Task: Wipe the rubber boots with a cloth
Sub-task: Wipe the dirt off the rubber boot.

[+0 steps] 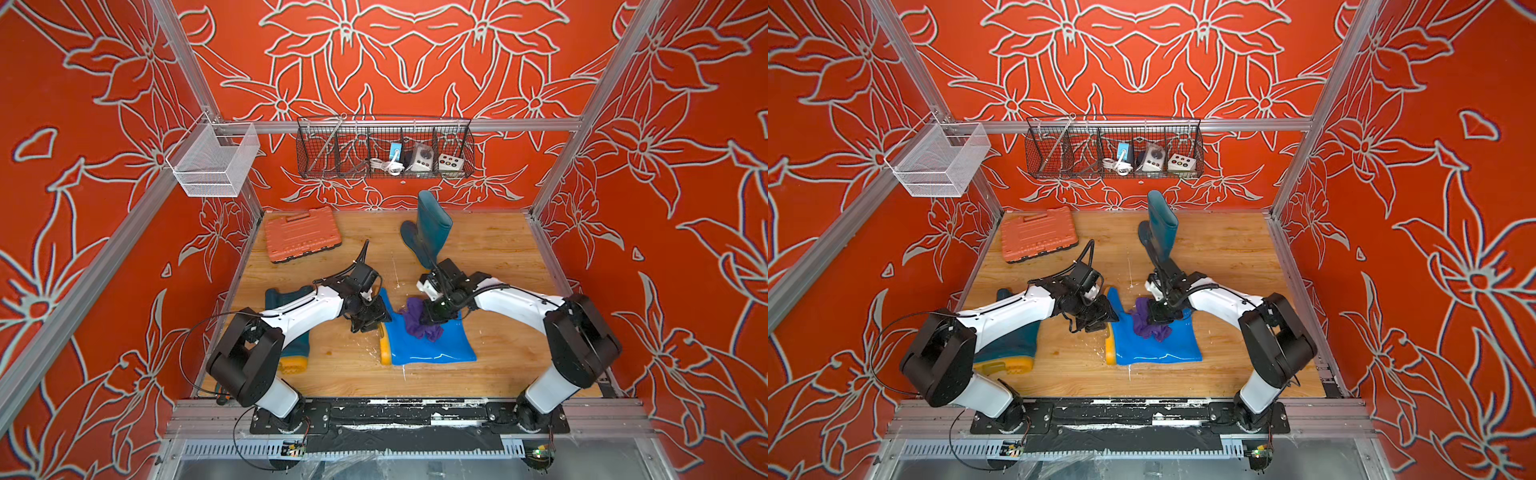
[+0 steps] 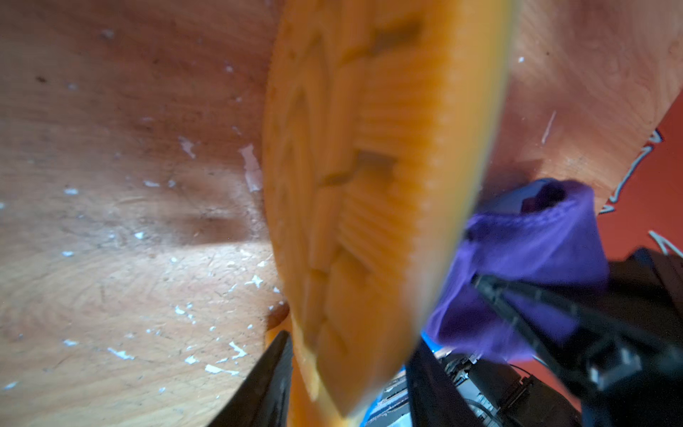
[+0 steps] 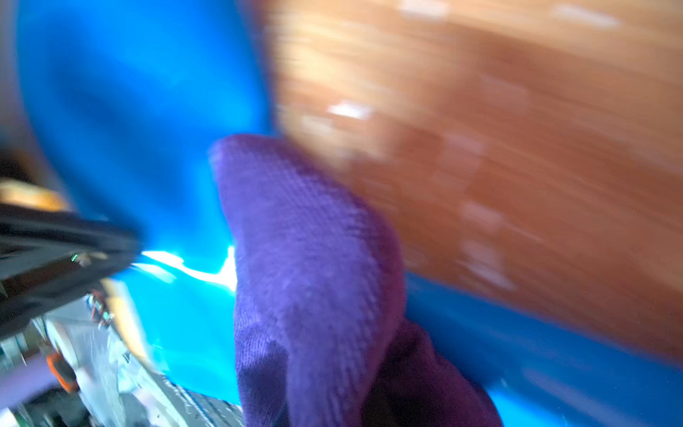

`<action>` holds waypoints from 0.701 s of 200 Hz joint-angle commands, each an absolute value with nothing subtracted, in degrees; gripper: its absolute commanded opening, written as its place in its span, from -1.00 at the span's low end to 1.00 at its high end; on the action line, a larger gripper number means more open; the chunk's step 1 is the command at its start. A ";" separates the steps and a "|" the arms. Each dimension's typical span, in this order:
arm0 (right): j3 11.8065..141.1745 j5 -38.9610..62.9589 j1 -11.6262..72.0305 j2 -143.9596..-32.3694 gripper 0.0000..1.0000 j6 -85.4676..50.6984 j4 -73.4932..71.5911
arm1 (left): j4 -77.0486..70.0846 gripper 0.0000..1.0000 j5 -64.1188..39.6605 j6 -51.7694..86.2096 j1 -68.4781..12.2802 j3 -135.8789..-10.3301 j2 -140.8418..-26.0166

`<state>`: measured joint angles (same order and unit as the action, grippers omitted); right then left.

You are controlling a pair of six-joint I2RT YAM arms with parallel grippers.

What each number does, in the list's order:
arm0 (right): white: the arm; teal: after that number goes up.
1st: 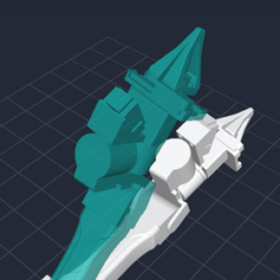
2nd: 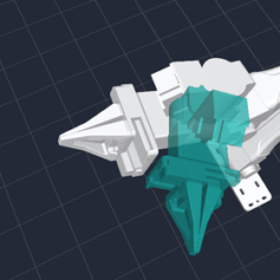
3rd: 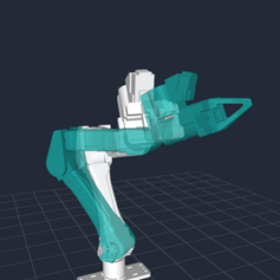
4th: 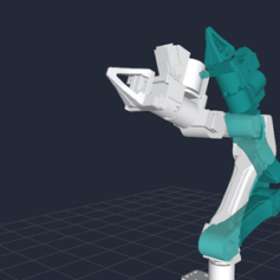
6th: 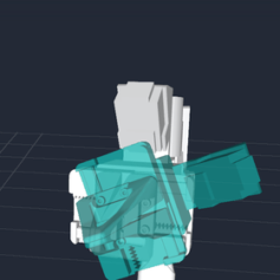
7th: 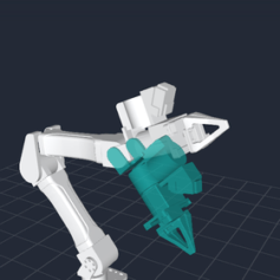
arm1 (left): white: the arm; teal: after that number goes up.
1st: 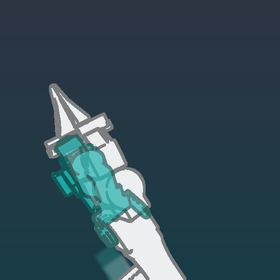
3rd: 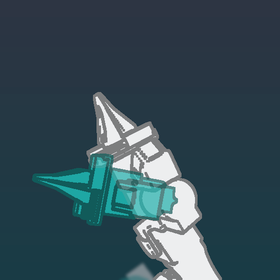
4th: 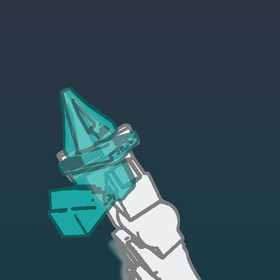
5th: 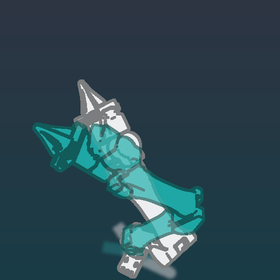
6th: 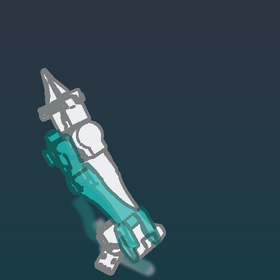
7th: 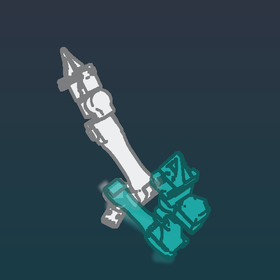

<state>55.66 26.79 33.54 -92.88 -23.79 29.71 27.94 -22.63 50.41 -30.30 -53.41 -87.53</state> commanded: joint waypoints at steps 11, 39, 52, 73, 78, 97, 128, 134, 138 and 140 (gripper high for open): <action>56.08 25.04 34.09 -91.69 -1.00 -25.49 28.93 | 27.53 -0.07 -23.56 49.65 -30.02 -51.88 -87.28; 64.53 23.95 45.04 -96.85 -1.00 -24.68 28.76 | 26.94 -0.08 -23.83 50.44 -30.05 -50.38 -87.19; 67.92 24.43 49.09 -99.88 -1.00 -23.26 28.97 | 26.81 -0.09 -23.91 50.54 -30.06 -50.33 -87.23; 69.10 23.12 49.77 -101.85 -1.00 -21.57 30.94 | 27.13 -0.11 -23.73 50.71 -30.05 -50.61 -86.88; 68.40 22.31 49.12 -101.48 -1.00 -21.39 31.23 | 27.11 -0.11 -23.60 50.80 -30.10 -50.58 -86.81; 62.98 21.48 42.90 -99.09 -1.00 -22.41 31.52 | 26.99 -0.13 -23.36 51.30 -30.08 -50.23 -86.33; 53.17 21.66 28.33 -93.47 -1.00 -21.88 32.72 | 27.17 -0.17 -22.62 51.53 -30.39 -50.10 -85.96; 53.10 21.29 27.52 -92.74 -1.00 -20.98 33.55 | 27.53 -0.17 -22.28 51.27 -30.50 -50.41 -85.79; 53.21 21.12 27.44 -92.34 -1.00 -20.49 33.94 | 27.86 -0.17 -22.07 51.17 -30.58 -50.56 -85.72; 53.36 21.14 27.52 -92.12 -1.00 -20.31 34.10 | 27.99 -0.17 -22.00 51.09 -30.58 -50.63 -85.72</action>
<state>55.40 24.77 31.38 -95.11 -22.79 29.45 25.43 -23.62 51.07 -30.13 -50.61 -87.31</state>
